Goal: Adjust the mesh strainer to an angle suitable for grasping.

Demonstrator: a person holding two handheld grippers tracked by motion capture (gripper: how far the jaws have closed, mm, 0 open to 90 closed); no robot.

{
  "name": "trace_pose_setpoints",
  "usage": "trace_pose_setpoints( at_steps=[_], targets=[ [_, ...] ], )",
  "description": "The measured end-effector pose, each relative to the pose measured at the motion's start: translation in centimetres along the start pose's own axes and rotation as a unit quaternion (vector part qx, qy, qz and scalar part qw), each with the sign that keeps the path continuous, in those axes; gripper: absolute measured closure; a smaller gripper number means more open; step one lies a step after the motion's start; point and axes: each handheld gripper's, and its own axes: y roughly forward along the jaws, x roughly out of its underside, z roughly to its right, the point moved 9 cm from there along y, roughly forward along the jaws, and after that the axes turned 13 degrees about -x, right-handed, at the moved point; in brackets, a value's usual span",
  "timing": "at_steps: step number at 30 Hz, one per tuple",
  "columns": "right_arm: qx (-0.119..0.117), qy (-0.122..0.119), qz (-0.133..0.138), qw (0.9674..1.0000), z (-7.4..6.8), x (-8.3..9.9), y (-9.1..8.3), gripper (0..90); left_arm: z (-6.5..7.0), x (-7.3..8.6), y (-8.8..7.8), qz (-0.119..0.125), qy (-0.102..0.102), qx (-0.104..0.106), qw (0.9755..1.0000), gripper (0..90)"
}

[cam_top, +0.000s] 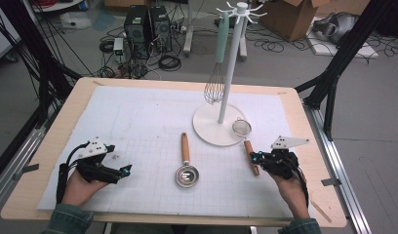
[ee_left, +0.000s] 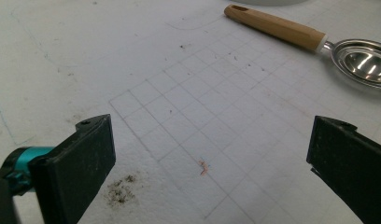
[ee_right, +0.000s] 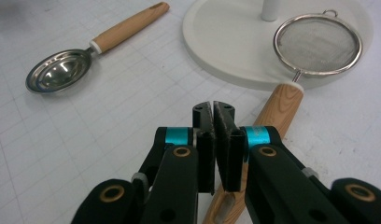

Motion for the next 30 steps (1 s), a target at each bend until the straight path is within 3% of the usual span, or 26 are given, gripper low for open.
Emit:
trace_pose_setpoints(
  at_steps=[30],
  targets=[
    [0.005,0.002,-0.049,0.9988,0.0,3.9,2.3,89.0,0.0,0.1,0.2,-0.003,-0.001,0.002,1.0,1.7]
  ],
)
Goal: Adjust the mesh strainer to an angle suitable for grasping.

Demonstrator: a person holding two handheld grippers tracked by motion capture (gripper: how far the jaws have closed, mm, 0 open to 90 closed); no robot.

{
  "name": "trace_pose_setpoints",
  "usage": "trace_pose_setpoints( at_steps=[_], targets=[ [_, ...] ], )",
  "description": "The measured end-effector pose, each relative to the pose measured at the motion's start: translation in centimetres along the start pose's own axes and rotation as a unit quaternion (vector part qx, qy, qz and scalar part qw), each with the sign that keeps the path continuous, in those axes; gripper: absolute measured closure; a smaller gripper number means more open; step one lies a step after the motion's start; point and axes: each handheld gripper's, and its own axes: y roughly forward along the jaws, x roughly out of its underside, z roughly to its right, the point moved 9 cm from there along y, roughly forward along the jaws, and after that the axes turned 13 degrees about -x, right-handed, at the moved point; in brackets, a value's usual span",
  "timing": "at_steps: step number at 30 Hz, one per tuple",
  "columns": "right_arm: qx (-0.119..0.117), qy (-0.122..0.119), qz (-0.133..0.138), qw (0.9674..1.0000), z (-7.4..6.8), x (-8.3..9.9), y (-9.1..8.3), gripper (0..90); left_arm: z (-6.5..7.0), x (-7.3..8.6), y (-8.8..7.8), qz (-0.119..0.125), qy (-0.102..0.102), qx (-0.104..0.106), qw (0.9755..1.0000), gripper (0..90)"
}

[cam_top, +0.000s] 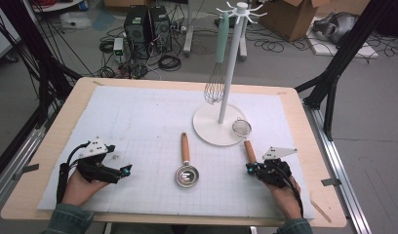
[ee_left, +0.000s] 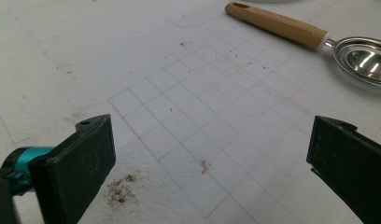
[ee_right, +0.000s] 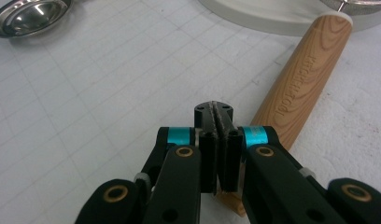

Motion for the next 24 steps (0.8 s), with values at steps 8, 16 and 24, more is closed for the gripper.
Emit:
trace_pose_setpoints(
  at_steps=[8,16,24],
  targets=[
    [-0.002,0.003,0.005,1.0,0.0,0.2,-0.3,89.3,0.0,0.0,0.0,0.0,0.001,0.0,1.0,1.7],
    [0.014,0.004,0.03,0.9994,1.7,-2.8,-1.7,89.4,-0.1,-0.1,0.0,0.001,0.002,0.001,1.0,1.7],
    [0.031,0.024,0.029,0.9988,5.6,-4.9,-1.6,89.4,0.0,-0.2,0.0,0.002,0.002,0.003,1.0,1.7]
  ],
)
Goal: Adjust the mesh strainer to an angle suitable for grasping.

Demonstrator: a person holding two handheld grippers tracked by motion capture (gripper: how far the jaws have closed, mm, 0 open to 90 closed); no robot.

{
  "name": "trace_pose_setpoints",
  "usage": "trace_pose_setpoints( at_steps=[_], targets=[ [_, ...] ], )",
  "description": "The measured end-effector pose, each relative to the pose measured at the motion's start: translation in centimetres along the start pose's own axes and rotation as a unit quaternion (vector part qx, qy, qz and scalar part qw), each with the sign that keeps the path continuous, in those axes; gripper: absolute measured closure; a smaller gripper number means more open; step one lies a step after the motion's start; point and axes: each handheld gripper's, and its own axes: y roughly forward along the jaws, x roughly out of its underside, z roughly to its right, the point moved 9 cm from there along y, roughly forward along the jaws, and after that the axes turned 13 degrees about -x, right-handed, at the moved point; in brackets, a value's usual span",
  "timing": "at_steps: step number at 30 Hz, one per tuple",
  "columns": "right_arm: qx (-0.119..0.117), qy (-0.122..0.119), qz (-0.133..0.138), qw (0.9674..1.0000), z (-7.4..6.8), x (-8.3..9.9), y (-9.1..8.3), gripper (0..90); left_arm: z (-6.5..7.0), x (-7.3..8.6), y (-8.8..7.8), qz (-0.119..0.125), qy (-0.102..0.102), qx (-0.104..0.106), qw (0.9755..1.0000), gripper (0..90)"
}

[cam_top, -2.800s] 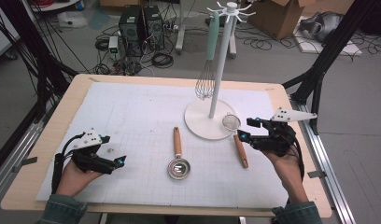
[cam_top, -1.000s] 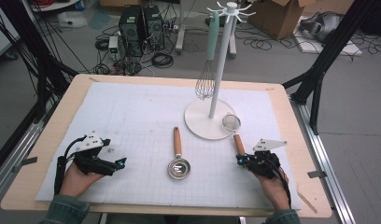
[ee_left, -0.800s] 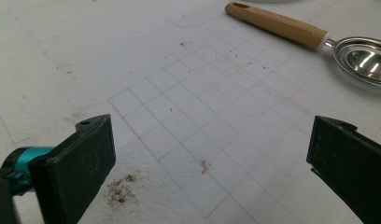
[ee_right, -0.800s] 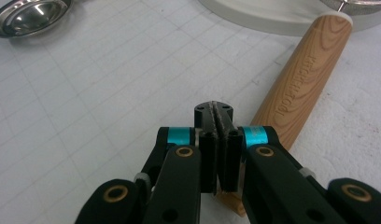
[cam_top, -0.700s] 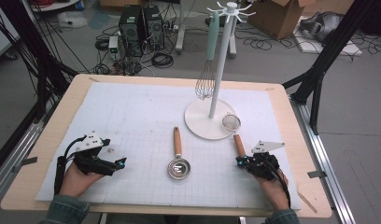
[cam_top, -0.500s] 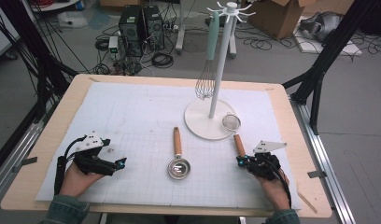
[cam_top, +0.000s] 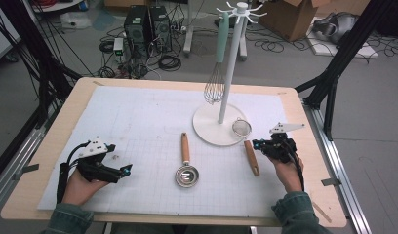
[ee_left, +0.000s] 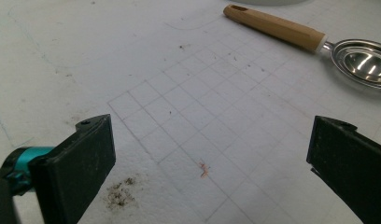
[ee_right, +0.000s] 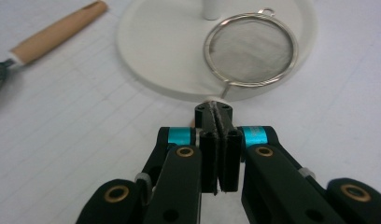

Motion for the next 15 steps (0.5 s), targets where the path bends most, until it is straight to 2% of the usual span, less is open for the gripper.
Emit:
trace_pose_setpoints(
  at_steps=[8,11,15],
  targets=[
    [0.017,0.014,-0.001,0.9998,2.8,-0.9,1.2,89.5,-0.1,0.0,0.0,0.001,-0.003,0.001,1.0,1.7],
    [0.02,0.028,-0.005,0.9994,3.2,-0.6,1.7,89.5,-0.1,0.1,0.1,0.0,-0.001,0.002,1.0,1.7],
    [0.019,0.022,-0.002,0.9996,3.3,-0.8,2.0,89.5,0.0,0.1,0.2,0.0,-0.002,0.003,1.0,1.7]
  ],
)
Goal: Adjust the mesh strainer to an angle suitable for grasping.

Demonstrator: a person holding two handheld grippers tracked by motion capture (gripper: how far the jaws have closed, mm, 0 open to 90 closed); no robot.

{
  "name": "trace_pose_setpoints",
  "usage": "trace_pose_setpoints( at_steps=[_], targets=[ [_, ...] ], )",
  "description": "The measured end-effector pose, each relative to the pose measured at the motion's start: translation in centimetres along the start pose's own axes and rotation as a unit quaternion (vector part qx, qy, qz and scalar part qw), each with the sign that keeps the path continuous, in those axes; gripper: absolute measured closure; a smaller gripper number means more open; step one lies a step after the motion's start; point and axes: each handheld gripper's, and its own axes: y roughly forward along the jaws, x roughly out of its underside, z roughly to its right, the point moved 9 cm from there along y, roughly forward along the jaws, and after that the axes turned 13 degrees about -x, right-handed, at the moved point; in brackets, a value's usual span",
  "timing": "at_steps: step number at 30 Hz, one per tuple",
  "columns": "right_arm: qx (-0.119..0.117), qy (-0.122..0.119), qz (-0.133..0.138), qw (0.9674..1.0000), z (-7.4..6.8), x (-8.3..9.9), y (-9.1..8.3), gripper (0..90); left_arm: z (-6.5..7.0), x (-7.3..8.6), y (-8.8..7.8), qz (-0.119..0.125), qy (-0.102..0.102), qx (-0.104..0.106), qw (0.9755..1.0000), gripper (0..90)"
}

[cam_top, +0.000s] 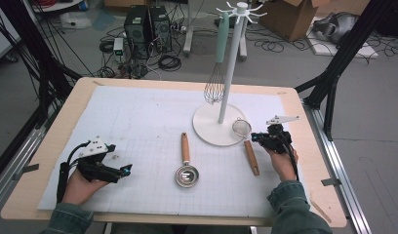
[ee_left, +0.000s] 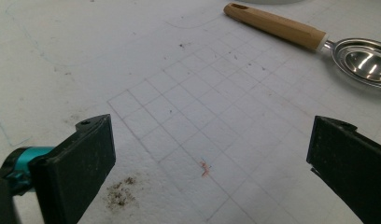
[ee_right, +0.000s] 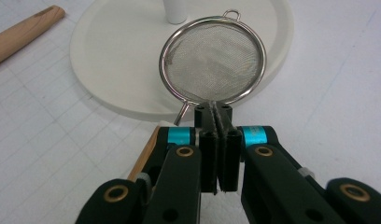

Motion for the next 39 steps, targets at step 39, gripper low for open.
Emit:
trace_pose_setpoints(
  at_steps=[39],
  targets=[
    [-0.04,-0.044,-0.003,0.9982,-2.2,-0.5,1.7,89.4,0.0,0.0,0.0,0.0,-0.003,0.0,1.0,1.7]
  ],
)
